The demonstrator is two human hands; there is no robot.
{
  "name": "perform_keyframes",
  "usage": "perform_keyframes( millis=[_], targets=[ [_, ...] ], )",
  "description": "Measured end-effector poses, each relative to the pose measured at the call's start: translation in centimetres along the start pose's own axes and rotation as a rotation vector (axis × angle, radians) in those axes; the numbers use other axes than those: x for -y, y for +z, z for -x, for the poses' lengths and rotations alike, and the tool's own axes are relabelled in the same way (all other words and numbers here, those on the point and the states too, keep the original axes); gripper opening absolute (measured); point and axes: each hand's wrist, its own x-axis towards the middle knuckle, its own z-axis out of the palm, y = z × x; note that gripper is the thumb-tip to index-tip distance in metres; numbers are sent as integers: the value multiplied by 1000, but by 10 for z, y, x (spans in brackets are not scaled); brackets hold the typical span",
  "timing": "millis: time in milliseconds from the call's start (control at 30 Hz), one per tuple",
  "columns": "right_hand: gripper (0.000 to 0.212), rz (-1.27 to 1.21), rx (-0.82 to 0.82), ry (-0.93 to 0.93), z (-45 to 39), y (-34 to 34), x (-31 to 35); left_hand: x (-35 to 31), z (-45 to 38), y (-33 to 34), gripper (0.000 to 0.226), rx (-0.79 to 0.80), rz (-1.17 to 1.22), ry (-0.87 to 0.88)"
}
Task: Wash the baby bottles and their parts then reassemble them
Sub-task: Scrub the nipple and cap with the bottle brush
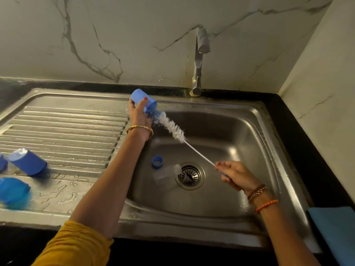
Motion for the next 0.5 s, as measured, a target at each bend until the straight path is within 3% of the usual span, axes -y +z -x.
perform_keyframes(
  millis=[67,167,233,300,400,433,500],
  targets=[
    [17,249,-251,-261,-1,2,-2,-3,1,-1,53,-50,24,2],
    [15,719,-803,-628,-2,-4,-3,-2,4,0,54,-123,52,-8],
    [22,844,-1009,-745,2,-6,3,4,6,-1,56,-143,9,-30],
    [29,578,-842,-550,5,-5,16,11,8,-6,60,-125,-35,-53],
    [36,-26,-177,71,12,-12,34,18,10,-13,60,-81,57,-93],
    [36,-80,-78,175,11,-16,34,18,12,-13,59,-69,104,-101],
    [35,-5,-45,180,8,-20,33,17,13,-10,59,-59,158,-92]
  ],
)
